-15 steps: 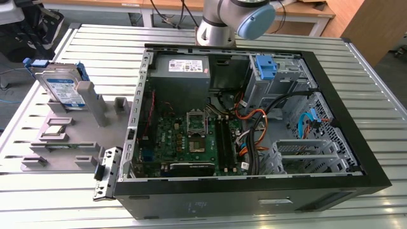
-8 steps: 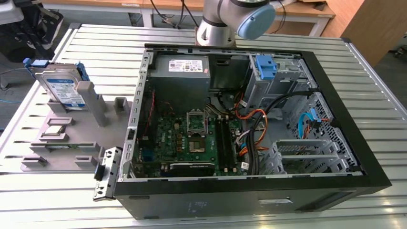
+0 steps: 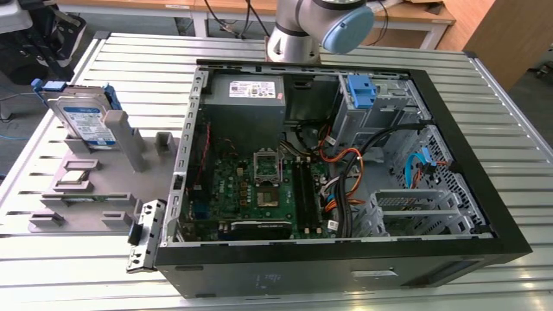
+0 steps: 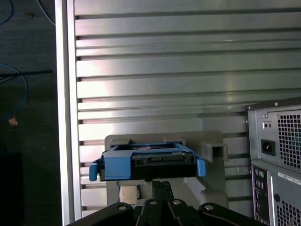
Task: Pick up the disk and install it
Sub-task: 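Pick up the disk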
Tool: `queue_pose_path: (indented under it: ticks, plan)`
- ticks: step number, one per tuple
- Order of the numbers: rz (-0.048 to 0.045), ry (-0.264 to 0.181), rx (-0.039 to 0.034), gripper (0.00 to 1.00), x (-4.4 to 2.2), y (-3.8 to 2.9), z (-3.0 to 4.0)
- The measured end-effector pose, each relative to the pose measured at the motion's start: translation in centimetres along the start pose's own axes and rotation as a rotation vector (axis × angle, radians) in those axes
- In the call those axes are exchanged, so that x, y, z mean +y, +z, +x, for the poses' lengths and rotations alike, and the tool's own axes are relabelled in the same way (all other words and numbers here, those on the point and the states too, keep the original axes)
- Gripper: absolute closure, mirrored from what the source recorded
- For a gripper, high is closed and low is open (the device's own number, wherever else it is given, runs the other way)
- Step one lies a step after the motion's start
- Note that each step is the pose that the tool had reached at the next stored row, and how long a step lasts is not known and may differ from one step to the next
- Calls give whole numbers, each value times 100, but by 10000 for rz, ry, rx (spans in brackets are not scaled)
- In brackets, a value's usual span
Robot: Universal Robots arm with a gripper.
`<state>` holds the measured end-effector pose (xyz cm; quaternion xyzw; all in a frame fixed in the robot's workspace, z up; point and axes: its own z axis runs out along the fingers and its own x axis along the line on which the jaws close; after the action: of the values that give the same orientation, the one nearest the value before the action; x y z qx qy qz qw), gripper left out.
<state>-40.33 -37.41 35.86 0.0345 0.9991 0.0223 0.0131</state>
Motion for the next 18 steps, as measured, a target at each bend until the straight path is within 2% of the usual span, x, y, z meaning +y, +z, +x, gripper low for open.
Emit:
queue_pose_path:
  ticks: [18]
  plan:
    - [-5, -197, 9, 90, 0, 0, 0]
